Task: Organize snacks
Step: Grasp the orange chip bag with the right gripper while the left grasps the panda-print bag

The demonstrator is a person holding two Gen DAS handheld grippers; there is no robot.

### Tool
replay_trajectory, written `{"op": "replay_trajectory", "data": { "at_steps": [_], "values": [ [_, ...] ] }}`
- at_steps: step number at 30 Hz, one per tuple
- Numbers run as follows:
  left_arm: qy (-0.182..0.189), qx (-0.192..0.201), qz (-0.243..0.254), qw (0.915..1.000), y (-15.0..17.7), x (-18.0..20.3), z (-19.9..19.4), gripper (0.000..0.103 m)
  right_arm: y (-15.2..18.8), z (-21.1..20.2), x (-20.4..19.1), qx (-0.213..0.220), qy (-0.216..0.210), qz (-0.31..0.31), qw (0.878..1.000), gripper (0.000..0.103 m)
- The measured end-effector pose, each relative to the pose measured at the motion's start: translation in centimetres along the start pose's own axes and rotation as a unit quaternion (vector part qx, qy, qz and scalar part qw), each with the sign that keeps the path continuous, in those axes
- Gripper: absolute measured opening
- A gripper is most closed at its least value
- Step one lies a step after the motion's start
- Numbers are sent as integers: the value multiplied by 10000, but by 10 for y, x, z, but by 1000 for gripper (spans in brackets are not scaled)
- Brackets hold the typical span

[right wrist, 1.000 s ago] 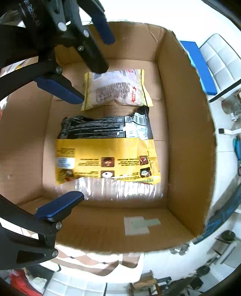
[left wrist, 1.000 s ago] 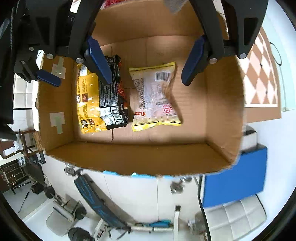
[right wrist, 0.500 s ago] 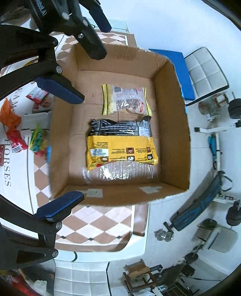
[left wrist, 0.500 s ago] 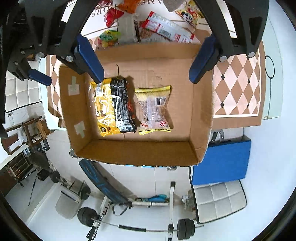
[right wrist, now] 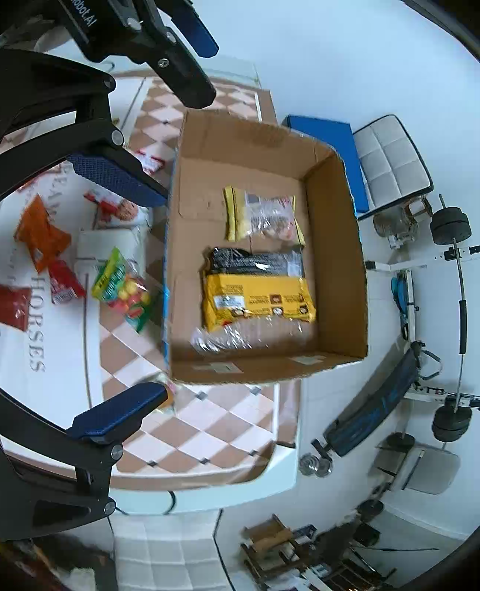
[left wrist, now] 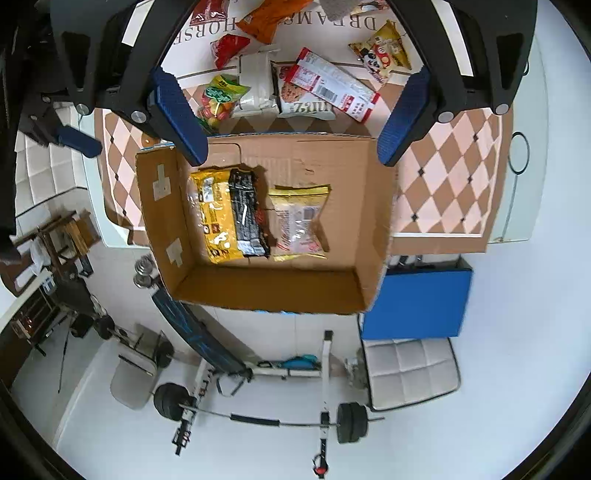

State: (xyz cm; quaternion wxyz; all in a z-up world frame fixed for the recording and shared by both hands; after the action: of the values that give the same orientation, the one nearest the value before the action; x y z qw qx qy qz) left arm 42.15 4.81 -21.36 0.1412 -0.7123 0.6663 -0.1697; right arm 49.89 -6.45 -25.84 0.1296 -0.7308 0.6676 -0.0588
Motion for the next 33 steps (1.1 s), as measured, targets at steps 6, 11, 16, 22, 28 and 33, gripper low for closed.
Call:
{"op": "replay_trajectory", "data": {
  "at_steps": [6, 11, 16, 22, 28, 33],
  "values": [
    [-311, -183, -158, 9992, 48, -34, -6, 94, 52, 19, -12, -629, -515, 223, 9964, 98],
    [-608, -932, -450, 9928, 127, -81, 18, 94, 124, 71, -27, -1676, -893, 579, 9801, 98],
    [-698, -1723, -1124, 9761, 208, -125, 44, 94, 202, 128, -44, -2769, -1042, 1096, 9489, 98],
    [-805, -2193, -1778, 9559, 263, -161, 61, 94, 243, 166, -67, -3229, -1036, 1539, 9281, 98],
    [-762, -2377, -2088, 9456, 285, -172, 67, 94, 253, 180, -88, -3200, -746, 1233, 9364, 76],
    [-530, -2532, -2214, 9402, 296, -170, 75, 94, 259, 173, -93, -3070, -496, 227, 9501, 70]
  ]
}}
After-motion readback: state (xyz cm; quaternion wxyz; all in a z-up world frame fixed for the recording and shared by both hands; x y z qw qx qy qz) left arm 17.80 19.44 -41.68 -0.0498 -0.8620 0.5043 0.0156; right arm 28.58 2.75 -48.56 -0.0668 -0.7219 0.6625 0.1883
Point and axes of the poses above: each gripper's, at about its wrist camera, not at the fingertips, and z roughly the way its jaws point, x to its right, y to its underside, the point moved 9 cm from there along z, roughly the way its jaws point, and after that the axes turned 1 degree about -z, right-handed, at the moved point
